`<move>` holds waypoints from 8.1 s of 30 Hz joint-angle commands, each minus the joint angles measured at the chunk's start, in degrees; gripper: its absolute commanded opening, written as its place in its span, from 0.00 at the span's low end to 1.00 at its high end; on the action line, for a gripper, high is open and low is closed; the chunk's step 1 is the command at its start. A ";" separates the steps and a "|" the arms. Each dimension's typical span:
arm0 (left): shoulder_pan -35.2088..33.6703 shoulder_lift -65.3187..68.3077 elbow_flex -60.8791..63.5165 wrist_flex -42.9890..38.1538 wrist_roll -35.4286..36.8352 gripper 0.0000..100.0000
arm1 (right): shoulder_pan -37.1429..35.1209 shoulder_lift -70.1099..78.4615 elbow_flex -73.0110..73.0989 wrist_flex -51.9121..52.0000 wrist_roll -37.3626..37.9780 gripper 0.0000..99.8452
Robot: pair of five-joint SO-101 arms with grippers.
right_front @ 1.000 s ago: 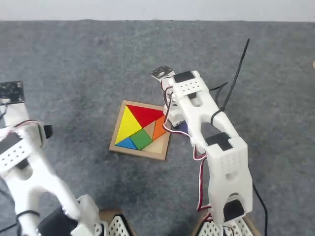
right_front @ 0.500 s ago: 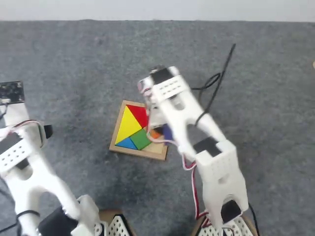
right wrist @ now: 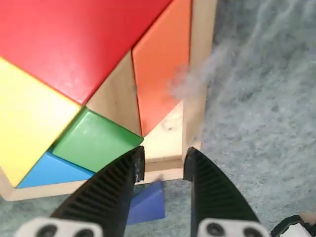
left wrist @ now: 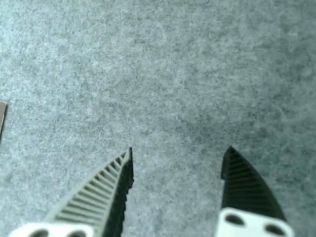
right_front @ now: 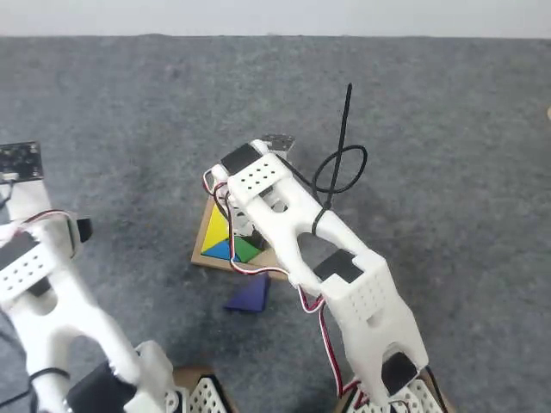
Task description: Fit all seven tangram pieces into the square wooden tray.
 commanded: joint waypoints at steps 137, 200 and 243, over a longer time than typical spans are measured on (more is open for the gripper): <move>70.59 2.11 7.34 17.58 -1.32 0.20 | 37.05 -93.58 104.79 -48.40 68.66 0.11; 68.04 -7.56 7.25 19.16 -7.65 0.08 | 36.79 -93.58 104.70 -48.40 68.66 0.11; 67.34 18.29 -4.79 -0.53 -1.23 0.15 | 36.70 -93.67 104.70 -48.31 68.66 0.11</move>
